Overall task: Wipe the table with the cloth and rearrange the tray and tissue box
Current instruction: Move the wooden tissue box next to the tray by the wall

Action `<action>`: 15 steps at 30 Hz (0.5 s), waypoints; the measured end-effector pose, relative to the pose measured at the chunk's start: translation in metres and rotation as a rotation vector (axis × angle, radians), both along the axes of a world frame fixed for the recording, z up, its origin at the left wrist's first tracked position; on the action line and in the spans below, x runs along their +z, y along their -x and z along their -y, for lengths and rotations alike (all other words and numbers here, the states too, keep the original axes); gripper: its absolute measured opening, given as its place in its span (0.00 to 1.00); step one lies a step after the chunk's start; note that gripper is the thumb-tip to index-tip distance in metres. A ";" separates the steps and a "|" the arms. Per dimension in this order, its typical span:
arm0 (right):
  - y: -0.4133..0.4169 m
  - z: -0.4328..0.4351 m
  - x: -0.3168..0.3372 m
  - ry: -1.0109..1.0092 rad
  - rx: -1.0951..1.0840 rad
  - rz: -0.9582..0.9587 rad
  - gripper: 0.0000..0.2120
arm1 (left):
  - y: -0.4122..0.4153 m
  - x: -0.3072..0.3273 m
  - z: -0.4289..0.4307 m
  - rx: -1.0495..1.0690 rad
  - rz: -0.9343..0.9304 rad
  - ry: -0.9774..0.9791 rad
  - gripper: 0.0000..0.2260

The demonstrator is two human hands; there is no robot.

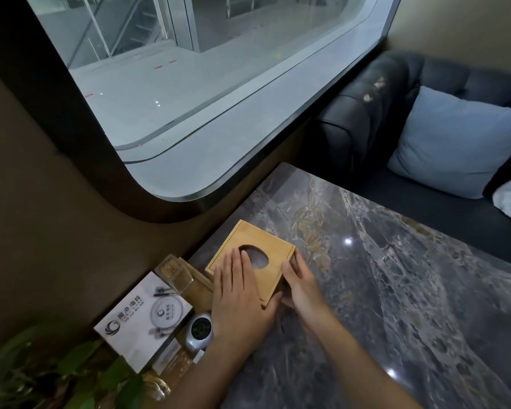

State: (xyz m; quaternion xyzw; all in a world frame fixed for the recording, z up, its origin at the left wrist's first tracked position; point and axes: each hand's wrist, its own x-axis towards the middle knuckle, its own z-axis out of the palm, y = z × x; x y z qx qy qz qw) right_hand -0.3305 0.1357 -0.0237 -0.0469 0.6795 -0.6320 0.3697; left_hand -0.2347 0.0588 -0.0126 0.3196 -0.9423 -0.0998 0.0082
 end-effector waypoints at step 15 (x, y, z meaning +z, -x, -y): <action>-0.004 0.055 0.006 -0.057 0.121 -0.111 0.26 | -0.004 0.007 0.055 0.058 -0.023 -0.027 0.38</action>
